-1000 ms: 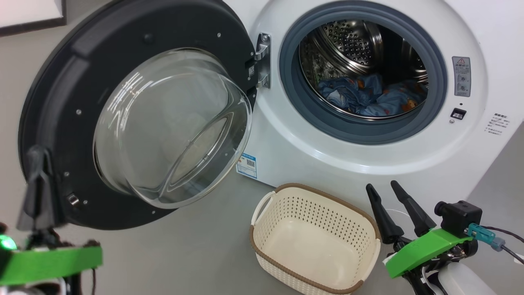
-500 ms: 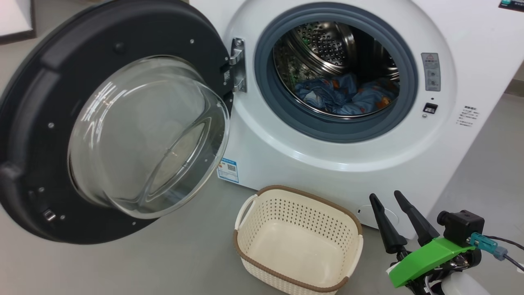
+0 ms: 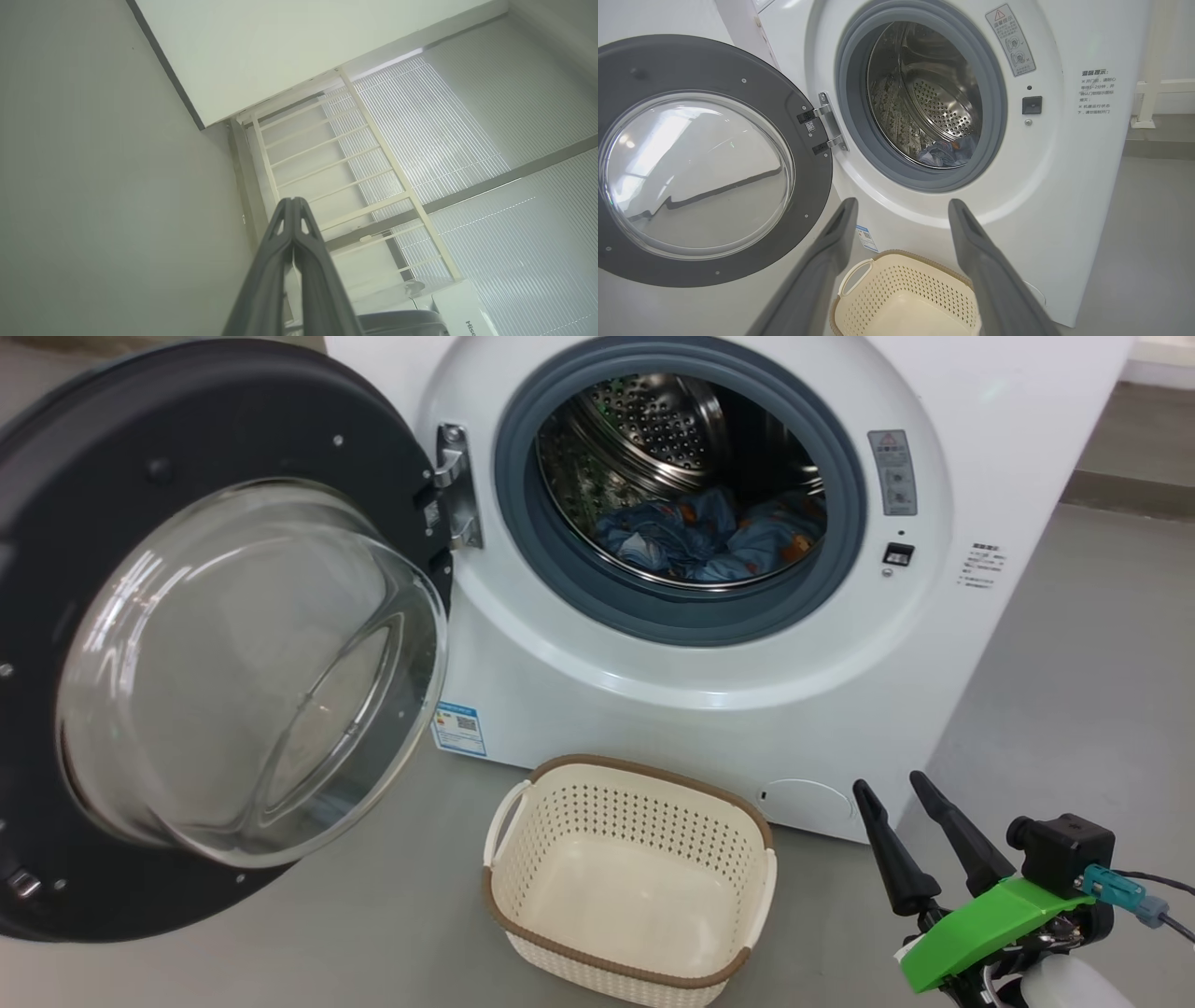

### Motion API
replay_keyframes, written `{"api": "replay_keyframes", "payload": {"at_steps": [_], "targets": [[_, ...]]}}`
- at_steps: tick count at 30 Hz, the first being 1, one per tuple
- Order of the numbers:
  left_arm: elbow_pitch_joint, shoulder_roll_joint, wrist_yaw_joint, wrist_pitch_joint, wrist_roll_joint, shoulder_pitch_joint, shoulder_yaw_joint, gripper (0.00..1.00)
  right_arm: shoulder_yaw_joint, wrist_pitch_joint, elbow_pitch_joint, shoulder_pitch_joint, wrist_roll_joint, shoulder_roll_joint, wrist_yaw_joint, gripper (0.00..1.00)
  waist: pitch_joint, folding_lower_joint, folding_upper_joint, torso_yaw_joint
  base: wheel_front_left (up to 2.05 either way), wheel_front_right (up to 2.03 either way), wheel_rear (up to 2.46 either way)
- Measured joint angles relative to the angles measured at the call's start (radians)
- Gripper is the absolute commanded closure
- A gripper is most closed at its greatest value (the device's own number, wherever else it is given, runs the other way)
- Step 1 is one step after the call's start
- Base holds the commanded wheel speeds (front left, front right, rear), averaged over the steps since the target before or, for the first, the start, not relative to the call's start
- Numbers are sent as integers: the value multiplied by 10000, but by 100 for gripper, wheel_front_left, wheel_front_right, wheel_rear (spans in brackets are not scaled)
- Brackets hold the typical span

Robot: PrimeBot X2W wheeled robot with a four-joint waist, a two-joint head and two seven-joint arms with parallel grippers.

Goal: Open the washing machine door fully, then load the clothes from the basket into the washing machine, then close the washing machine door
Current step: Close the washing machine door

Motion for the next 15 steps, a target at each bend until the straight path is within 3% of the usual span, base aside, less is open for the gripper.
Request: {"api": "replay_keyframes", "payload": {"at_steps": [7,15], "targets": [[1651,345,-268,648,-199,-357,77,100,8,0,0,-10,2,-224,0,0,224,0,0,-435,0,0,0],[2569,337,-522,1034,-422,-391,0,100,21,0,10,-117,2,-309,0,0,500,0,0,-608,0,0,0]]}}
